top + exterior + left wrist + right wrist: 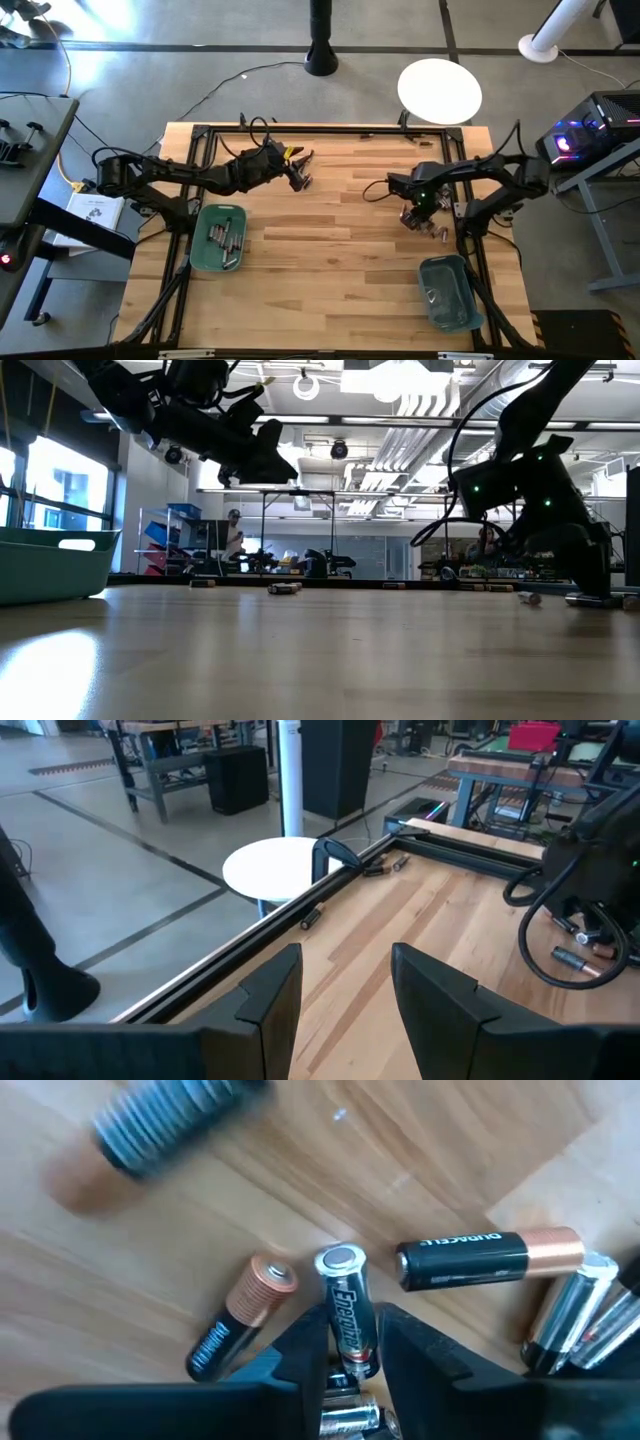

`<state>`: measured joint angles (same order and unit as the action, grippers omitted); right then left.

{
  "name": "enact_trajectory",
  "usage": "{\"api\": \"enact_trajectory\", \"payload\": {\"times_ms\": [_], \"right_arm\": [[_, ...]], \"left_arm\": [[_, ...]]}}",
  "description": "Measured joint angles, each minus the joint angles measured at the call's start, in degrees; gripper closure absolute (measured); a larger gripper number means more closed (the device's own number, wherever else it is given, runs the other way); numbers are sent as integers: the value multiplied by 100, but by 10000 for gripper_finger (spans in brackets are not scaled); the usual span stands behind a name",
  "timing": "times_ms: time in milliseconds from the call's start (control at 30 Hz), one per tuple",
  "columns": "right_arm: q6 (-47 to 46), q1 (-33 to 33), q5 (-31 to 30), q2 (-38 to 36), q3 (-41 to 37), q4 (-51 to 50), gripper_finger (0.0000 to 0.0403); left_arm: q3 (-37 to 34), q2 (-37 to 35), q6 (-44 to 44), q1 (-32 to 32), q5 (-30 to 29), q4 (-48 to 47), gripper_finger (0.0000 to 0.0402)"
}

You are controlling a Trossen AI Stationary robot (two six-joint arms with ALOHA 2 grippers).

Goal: Sort batteries
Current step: Put the silver battery into the green bin

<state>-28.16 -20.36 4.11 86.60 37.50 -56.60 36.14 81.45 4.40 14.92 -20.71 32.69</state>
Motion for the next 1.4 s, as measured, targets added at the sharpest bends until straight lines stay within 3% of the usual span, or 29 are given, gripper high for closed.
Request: {"api": "enact_trajectory", "payload": {"times_ms": [133, 267, 600, 733, 867, 967, 1100, 1267, 1400], "right_arm": [[160, 2, -51, 96, 4, 45, 330], [268, 12, -60, 87, 2, 71, 381], [367, 150, -717, -829, 720, 650, 384], [935, 215, -750, -1341, 773, 2444, 384], [1692, 290, -356, -1448, 239, 5276, 384], [2008, 304, 104, -1234, -72, 7436, 384], [2280, 365, 405, -765, -163, 9506, 384], [2255, 367, 677, -89, 123, 10331, 384], [2218, 403, 1027, 307, 435, 10471, 384]], "left_arm": [[0, 0, 0, -4, 35, -2, 255], [0, 0, 0, -2, 47, -8, 255], [0, 0, -2, -31, 390, -31, 255], [0, -1, -10, -33, 873, -31, 255], [-2, -2, -104, -33, 1247, -5, 255], [-2, -2, -127, -1, 1656, 79, 251], [-2, 3, 0, 57, 2194, 113, 225], [-7, 214, -118, 49, 2641, 561, 184], [-9, 531, -156, -4, 2658, 1147, 178]]}}
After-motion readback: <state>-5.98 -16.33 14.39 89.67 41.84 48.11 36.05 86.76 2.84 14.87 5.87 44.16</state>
